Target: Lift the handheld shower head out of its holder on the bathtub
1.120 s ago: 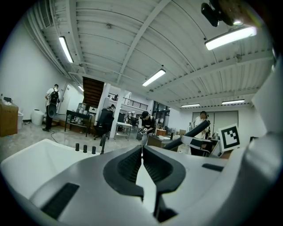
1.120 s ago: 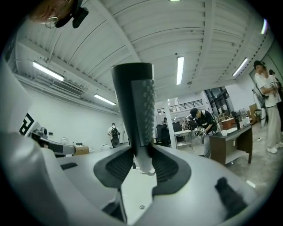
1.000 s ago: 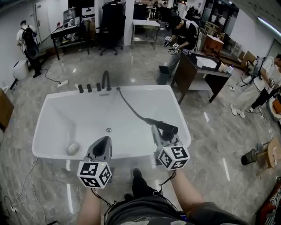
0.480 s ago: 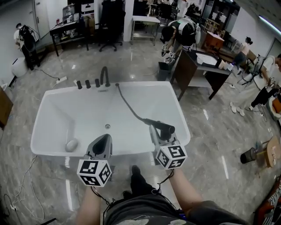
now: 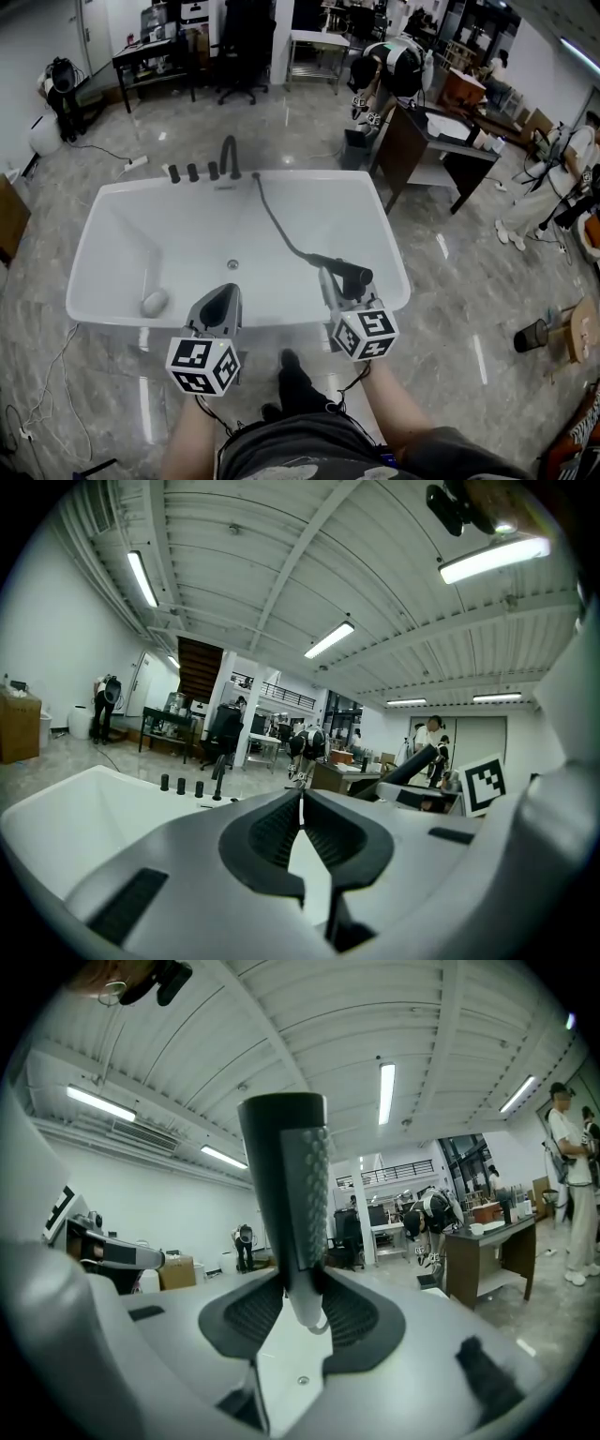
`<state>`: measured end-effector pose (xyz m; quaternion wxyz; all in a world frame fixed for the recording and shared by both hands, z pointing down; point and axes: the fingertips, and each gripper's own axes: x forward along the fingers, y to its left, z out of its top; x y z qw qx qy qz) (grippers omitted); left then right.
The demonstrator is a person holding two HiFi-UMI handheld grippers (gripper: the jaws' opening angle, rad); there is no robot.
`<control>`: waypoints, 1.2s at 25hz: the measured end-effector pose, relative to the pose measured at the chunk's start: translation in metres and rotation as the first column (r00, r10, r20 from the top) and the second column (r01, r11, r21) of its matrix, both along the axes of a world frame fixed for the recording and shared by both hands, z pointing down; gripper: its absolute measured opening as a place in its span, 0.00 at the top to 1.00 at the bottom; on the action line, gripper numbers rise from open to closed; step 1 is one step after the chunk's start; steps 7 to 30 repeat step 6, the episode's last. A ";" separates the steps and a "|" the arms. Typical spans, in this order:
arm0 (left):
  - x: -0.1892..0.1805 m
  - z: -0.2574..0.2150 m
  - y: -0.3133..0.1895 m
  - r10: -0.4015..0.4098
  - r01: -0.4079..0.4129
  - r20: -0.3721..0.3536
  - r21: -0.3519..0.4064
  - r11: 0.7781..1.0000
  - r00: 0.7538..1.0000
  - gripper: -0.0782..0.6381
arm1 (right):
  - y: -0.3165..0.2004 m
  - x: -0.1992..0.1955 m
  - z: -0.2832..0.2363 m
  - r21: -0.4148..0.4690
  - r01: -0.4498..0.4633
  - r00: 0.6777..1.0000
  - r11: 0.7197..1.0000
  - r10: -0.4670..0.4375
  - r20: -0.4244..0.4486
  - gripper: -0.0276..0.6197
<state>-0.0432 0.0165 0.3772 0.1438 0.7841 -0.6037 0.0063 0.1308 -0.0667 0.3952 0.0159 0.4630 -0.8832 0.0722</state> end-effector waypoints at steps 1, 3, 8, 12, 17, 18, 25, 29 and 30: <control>-0.001 0.001 -0.001 -0.001 0.001 -0.001 0.000 1.000 1.000 0.86 | -0.001 -0.001 0.001 -0.001 0.002 1.000 1.000 -0.002 -0.001 0.74; -0.001 0.002 -0.001 -0.001 0.001 0.000 0.000 1.000 1.000 0.86 | -0.002 -0.003 0.003 -0.001 0.005 1.000 1.000 -0.005 0.001 0.74; -0.001 0.004 -0.001 0.005 -0.005 0.007 -0.003 1.000 1.000 0.86 | -0.002 -0.004 0.005 -0.004 0.006 1.000 1.000 -0.006 0.008 0.74; -0.001 0.004 -0.001 0.005 -0.005 0.007 -0.003 1.000 1.000 0.86 | -0.002 -0.004 0.005 -0.004 0.006 1.000 1.000 -0.006 0.008 0.74; -0.001 0.004 -0.001 0.005 -0.005 0.007 -0.003 1.000 1.000 0.86 | -0.002 -0.004 0.005 -0.004 0.006 1.000 1.000 -0.006 0.008 0.74; -0.001 0.004 -0.001 0.005 -0.005 0.007 -0.003 1.000 1.000 0.86 | -0.002 -0.004 0.005 -0.004 0.006 1.000 1.000 -0.006 0.008 0.74; -0.001 0.004 -0.001 0.005 -0.005 0.007 -0.003 1.000 1.000 0.86 | -0.002 -0.004 0.005 -0.004 0.006 1.000 1.000 -0.006 0.008 0.74; -0.001 0.004 -0.001 0.005 -0.005 0.007 -0.003 1.000 1.000 0.86 | -0.002 -0.004 0.005 -0.004 0.006 1.000 1.000 -0.006 0.008 0.74; -0.001 0.004 -0.001 0.005 -0.005 0.007 -0.003 1.000 1.000 0.86 | -0.002 -0.004 0.005 -0.004 0.006 1.000 1.000 -0.006 0.008 0.74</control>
